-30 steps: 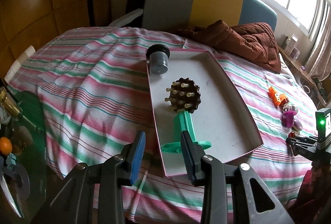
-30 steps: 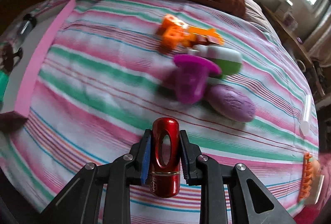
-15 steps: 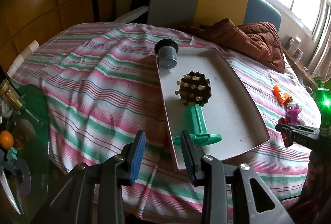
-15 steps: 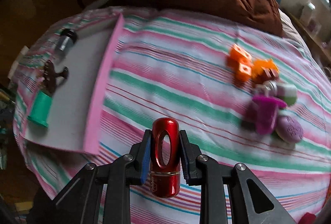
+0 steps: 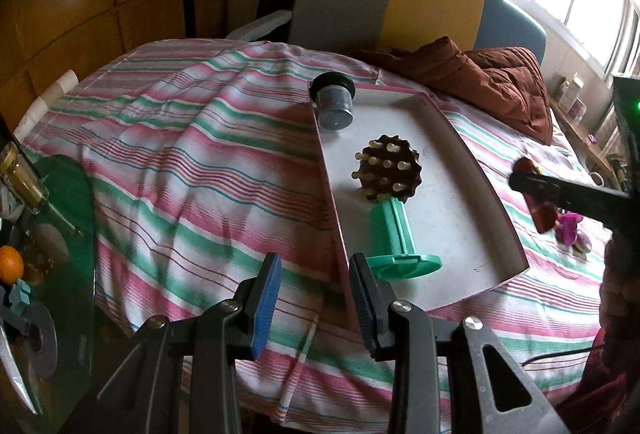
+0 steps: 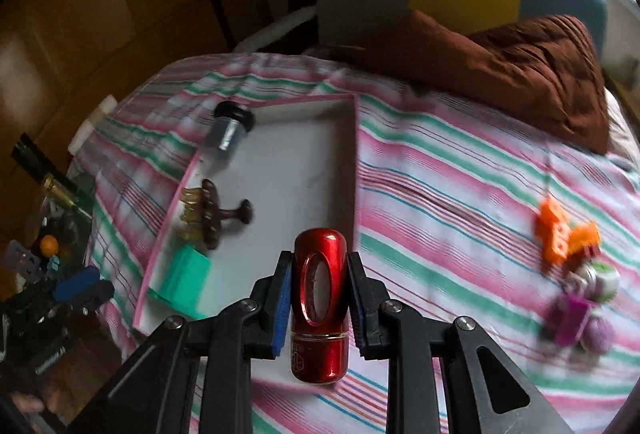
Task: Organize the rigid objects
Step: 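Carry the red cylinder with the right gripper into the tray and open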
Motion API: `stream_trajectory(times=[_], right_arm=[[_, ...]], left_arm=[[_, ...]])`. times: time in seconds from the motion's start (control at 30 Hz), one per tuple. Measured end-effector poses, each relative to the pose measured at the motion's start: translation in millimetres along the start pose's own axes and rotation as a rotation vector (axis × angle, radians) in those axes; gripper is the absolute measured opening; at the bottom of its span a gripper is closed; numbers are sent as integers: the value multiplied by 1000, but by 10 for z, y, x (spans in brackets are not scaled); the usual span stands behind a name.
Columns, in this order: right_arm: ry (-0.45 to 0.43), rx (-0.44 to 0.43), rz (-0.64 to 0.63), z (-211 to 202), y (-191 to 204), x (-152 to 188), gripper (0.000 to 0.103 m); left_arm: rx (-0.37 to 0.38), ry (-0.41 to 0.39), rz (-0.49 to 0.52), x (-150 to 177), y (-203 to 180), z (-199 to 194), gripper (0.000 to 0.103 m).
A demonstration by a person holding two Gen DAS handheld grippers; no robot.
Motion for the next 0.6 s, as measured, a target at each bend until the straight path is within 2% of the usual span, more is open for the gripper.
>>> stream_trajectory(times=[0.27, 0.47, 0.6], right_arm=[[23, -19, -28, 362, 154, -320, 26], [89, 30, -59, 759, 124, -484, 26], [93, 60, -52, 876, 51, -528, 26]], left_arm=[[-8, 4, -31, -21, 132, 26, 35], [-14, 17, -38, -7, 172, 66, 35], [-20, 16, -46, -16, 204, 78, 35]])
Point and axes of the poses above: each gripper's, at about its wrist camera, not at the fingertips, and z roughly the way its jaws point, y to its left, x to its underside, the point moved 3 cm from there along z, roughly the way its jaws point, and after that the axes turned 12 degrees about -z, right-handed, at the moved point
